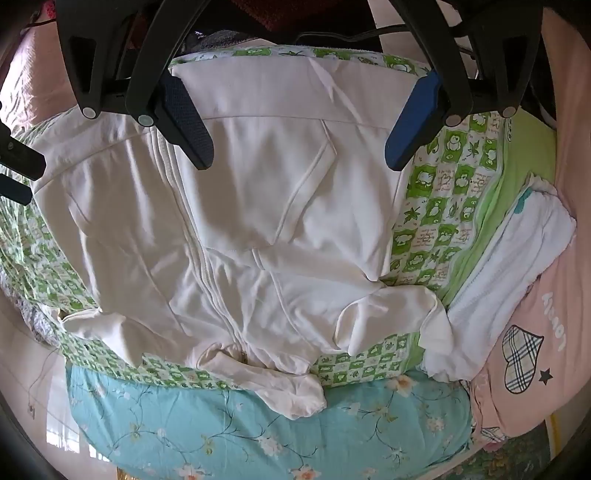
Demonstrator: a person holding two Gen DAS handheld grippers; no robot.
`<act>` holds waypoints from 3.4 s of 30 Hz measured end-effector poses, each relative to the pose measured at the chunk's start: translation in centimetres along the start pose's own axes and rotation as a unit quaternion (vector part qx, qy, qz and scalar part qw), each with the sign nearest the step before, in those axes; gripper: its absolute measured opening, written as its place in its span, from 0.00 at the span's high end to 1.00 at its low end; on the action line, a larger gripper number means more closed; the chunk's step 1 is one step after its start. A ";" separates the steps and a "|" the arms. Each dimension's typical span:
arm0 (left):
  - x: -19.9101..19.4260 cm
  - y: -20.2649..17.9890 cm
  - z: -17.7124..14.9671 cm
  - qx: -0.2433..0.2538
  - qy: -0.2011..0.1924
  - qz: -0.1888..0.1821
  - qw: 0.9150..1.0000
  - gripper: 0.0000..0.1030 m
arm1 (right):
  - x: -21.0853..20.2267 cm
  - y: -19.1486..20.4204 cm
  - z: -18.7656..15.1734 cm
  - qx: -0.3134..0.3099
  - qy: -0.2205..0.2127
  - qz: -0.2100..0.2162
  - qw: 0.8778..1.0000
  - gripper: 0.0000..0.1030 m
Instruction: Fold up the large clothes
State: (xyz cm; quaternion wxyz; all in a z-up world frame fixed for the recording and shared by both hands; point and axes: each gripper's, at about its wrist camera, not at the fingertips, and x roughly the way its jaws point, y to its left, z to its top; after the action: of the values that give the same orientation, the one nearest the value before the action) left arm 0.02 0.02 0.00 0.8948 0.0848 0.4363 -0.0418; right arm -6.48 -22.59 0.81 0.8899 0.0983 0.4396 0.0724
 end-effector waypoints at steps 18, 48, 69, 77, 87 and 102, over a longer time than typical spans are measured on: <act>0.3 0.0 0.2 -0.002 0.004 0.002 1.000 0.08 | -0.1 -0.3 0.0 0.004 0.000 0.001 1.000 0.17; 0.9 -0.3 0.6 0.002 0.006 -0.001 1.000 0.08 | 0.2 -1.2 0.5 0.019 -0.022 0.014 0.999 0.17; 6.8 0.0 4.8 -0.020 0.050 -0.017 0.998 0.07 | 1.6 -27.4 7.8 0.257 -0.111 -0.078 0.957 0.23; 9.6 -2.6 7.6 -0.001 0.060 -0.057 0.997 0.08 | 3.2 -42.7 12.4 0.393 -0.151 -0.116 0.899 0.46; 13.2 -5.5 10.1 0.022 0.088 -0.071 0.993 0.08 | 6.5 -51.4 15.8 0.460 -0.158 -0.139 0.863 0.63; 13.5 -2.8 9.8 -0.020 0.078 -0.087 0.993 0.08 | 8.3 -27.6 23.4 0.213 -0.148 0.088 0.962 0.94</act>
State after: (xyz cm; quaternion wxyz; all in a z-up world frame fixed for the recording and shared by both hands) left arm 15.48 -4.62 -5.03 0.8524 0.0322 0.5116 -0.1038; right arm 18.28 -50.18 1.78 0.8934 0.3338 0.2982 0.0396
